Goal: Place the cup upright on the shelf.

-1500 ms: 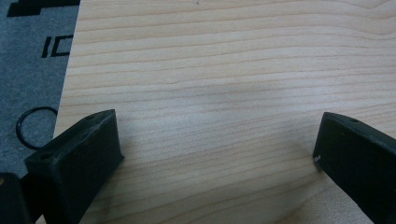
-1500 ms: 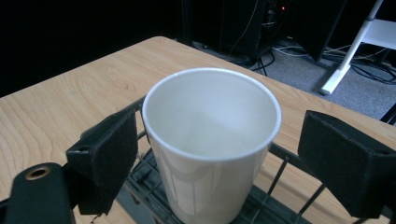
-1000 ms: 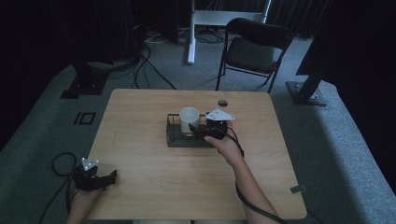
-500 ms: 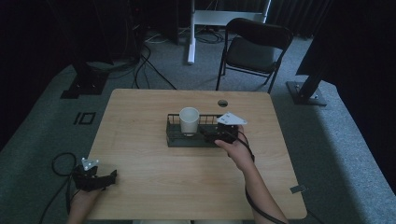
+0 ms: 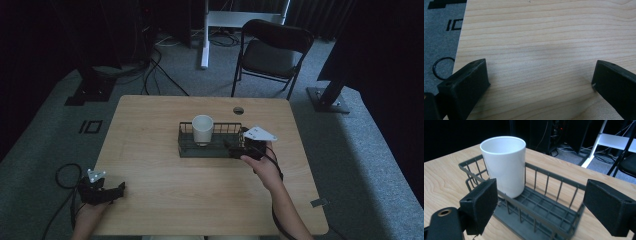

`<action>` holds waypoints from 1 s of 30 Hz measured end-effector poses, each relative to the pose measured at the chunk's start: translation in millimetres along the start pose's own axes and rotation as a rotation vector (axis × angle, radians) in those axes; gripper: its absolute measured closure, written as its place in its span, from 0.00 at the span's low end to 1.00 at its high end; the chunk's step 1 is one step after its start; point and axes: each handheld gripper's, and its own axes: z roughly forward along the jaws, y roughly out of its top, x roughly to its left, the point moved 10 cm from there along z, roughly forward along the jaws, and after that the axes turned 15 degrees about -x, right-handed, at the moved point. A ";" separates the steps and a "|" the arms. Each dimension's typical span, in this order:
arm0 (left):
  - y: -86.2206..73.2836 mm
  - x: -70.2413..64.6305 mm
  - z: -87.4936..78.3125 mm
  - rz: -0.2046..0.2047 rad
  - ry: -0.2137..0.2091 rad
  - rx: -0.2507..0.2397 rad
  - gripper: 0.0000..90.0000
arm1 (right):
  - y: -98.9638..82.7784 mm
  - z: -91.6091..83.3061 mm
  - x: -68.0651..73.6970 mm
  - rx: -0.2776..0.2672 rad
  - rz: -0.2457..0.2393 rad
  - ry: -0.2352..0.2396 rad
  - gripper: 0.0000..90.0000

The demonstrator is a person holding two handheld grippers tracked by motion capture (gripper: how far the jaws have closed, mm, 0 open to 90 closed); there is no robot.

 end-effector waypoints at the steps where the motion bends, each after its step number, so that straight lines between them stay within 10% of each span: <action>1: 0.0 0.0 0.0 0.000 0.000 0.000 0.01 | -2.1 -3.0 -1.3 0.005 0.001 0.000 0.13; 30: 0.0 0.0 0.0 0.000 0.000 0.000 0.01 | -59.0 -49.2 -29.7 0.074 0.044 -0.067 0.13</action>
